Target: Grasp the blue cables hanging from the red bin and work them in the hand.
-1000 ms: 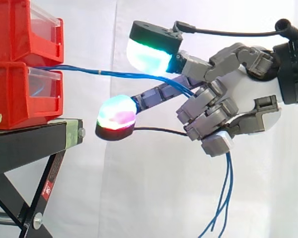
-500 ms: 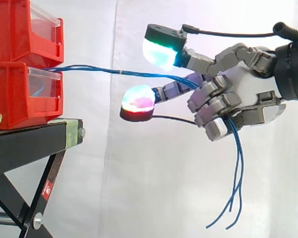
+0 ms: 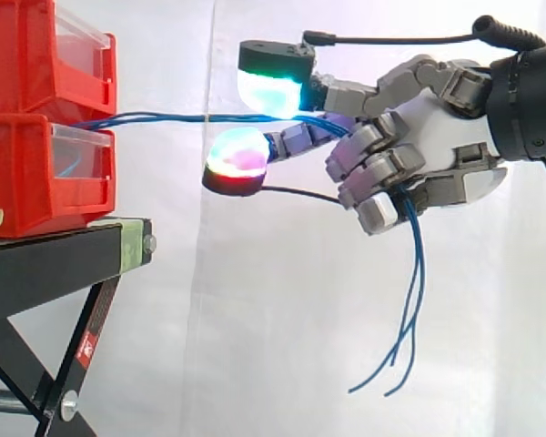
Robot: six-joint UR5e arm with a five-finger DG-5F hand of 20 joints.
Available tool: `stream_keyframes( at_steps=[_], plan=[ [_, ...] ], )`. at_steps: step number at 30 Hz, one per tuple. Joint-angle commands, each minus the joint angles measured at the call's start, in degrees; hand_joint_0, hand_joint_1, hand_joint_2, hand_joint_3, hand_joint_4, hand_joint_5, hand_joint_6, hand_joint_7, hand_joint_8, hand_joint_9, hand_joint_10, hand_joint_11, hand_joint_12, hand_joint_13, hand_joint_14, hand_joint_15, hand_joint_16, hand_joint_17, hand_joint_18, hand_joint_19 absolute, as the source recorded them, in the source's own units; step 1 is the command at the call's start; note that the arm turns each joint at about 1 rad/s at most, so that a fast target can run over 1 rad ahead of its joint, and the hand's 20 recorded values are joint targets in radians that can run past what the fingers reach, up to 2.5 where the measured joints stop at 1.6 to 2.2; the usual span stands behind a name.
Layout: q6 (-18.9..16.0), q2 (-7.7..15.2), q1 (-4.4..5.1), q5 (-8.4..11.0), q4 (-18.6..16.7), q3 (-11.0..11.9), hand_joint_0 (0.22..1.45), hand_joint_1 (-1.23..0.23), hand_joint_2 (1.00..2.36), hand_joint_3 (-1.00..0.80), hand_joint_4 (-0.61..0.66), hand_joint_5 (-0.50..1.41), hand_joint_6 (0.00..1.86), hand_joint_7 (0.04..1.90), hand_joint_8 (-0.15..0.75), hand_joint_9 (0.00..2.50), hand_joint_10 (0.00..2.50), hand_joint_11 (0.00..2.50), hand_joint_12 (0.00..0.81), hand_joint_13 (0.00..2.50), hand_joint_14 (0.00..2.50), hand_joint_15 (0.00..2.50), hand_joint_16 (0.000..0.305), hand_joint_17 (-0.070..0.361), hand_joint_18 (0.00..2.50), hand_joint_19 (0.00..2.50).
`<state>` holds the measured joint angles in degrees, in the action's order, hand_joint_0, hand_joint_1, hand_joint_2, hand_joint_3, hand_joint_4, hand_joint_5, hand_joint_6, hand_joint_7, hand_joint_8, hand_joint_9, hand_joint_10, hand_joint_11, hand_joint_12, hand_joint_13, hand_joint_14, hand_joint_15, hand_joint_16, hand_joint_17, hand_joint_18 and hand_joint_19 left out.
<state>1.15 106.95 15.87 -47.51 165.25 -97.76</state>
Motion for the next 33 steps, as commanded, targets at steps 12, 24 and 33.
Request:
stream_keyframes(
  at_steps=[12,24,33],
  plan=[
    [7.11,0.19,0.75,1.28,-5.55,0.03,0.84,-0.61,1.01,-0.87,0.09,0.30,0.12,1.34,0.535,1.78,2.50,2.50,0.712,2.02,2.50,1.97,0.237,0.178,2.50,0.65],
    [10.45,0.19,0.83,3.03,-9.77,0.03,0.91,-0.61,1.01,-0.69,0.10,0.31,0.14,1.33,0.535,1.78,2.50,2.50,0.712,2.02,2.50,1.97,0.237,0.178,2.50,0.65],
    [10.10,0.19,1.71,3.30,-9.51,0.03,0.93,-0.61,1.02,-0.56,0.10,0.30,0.16,1.32,0.535,1.78,2.50,2.50,0.712,2.02,2.50,1.97,0.237,0.178,2.50,0.65]
  ],
)
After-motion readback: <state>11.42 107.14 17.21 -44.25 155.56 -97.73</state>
